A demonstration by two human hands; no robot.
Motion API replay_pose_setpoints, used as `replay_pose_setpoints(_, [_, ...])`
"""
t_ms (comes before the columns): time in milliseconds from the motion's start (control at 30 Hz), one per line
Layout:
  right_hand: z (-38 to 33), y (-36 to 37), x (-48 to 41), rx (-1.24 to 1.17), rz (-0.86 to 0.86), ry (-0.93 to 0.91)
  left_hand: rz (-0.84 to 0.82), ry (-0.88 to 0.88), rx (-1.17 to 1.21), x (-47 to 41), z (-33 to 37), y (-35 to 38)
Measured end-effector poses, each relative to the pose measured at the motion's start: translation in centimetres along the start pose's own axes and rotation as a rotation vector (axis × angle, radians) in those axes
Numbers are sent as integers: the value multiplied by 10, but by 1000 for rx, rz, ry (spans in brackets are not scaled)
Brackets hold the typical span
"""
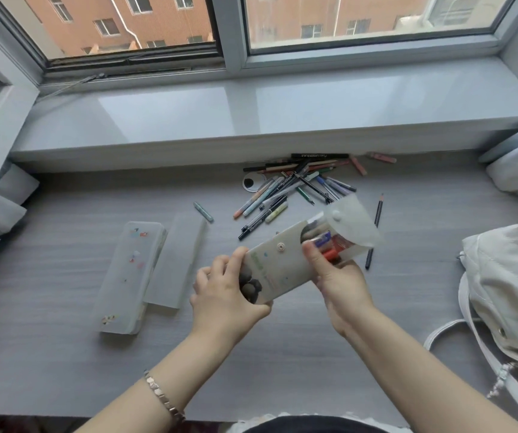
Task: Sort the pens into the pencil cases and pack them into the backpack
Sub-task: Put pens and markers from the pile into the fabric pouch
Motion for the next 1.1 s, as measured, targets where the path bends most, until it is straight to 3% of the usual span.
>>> replay_pose_setpoints(100, [4,-9,3,349,23,65,16,-31,-16,-4,-5,-3])
replay_pose_setpoints(200, [-2,-12,12,538,106,-66,5,-53,35,-6,-6,-6])
replay_pose_setpoints(400, [-15,10,24,718,-47,-388,-20,-2,-148,-6,3,-11])
replay_pose_setpoints(500, [-27,5,18,862,84,-534,-33,31,-184,-1,4,-9])
replay_pose_setpoints(633, [-39,-19,1,796,217,-531,-44,26,-194,-1,2,-11])
replay_pose_setpoints(1100, [-25,-40,-22,617,271,-280,-40,38,-251,6,6,-13])
Point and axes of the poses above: each hand's wrist, its own x-axis away from the middle knuckle, its own y-axis out of the palm, z = x × y, the point moved 3 cm from there along -x, towards the middle knuckle, and after that the axes turned 5 degrees about -z, right-handed, at the moved point
